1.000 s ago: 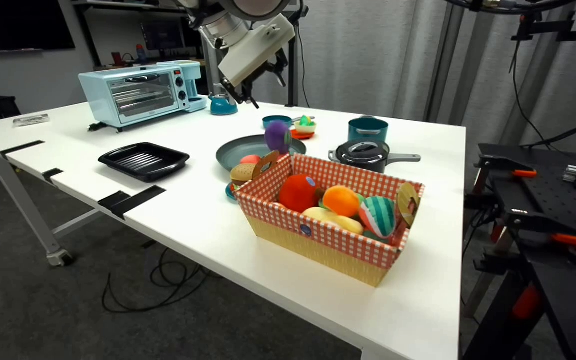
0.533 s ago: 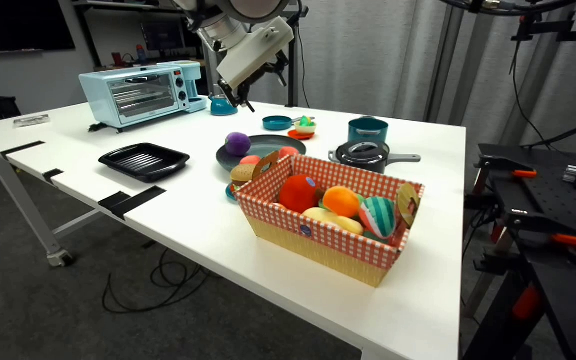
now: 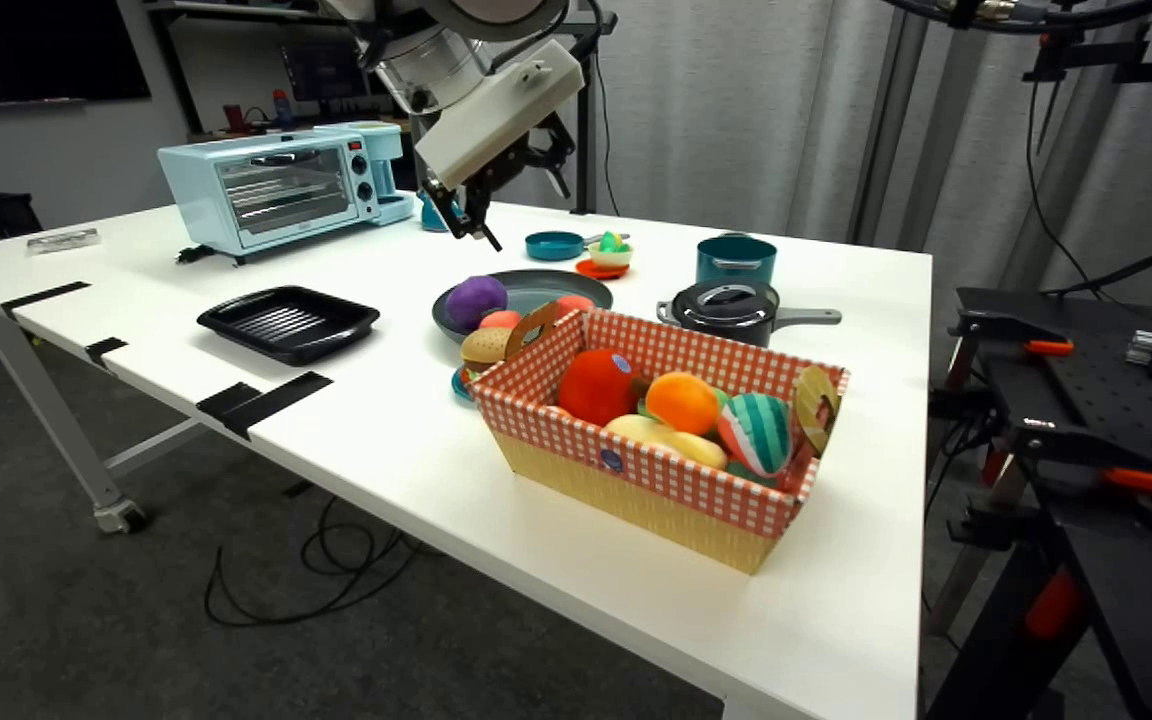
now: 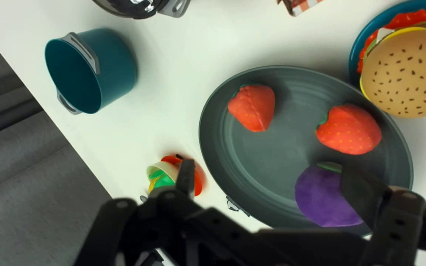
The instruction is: Remove the purple and orange plushies from the box
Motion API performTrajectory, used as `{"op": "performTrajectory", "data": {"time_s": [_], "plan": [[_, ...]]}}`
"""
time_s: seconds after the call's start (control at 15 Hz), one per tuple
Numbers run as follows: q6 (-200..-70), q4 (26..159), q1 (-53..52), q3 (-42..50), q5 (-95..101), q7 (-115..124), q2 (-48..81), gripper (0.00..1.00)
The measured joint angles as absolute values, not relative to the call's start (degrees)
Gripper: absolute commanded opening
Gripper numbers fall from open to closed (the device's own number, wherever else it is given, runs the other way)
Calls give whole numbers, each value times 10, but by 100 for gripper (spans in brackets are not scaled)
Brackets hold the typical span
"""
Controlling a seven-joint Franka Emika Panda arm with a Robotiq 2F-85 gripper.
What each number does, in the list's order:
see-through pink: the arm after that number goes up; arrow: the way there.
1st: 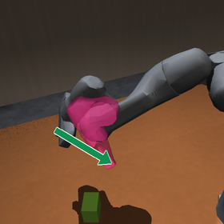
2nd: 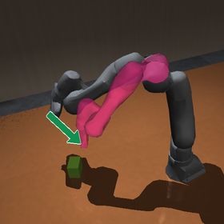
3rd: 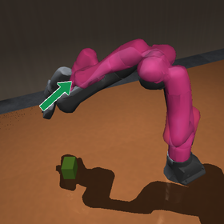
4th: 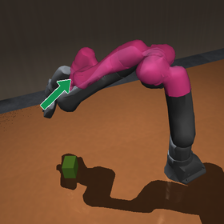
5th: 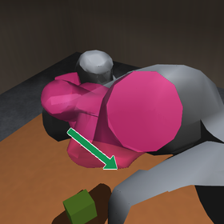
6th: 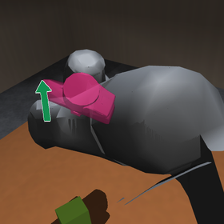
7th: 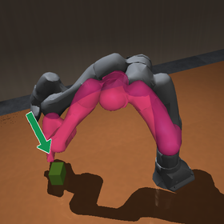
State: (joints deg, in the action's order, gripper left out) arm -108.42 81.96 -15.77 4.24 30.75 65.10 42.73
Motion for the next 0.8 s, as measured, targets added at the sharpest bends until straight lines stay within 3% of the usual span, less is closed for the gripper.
{"op": "performTrajectory", "data": {"time_s": [0.2, 0.27, 0.33, 0.8], "plan": [[-1089, 840, -167, 42, 307, 654, 418, 99], [-1094, 851, -170, 41, 307, 654, 411, 95], [-1101, 864, -172, 39, 307, 655, 402, 100], [-1169, 992, -177, 8, 286, 654, 299, 100]]}}
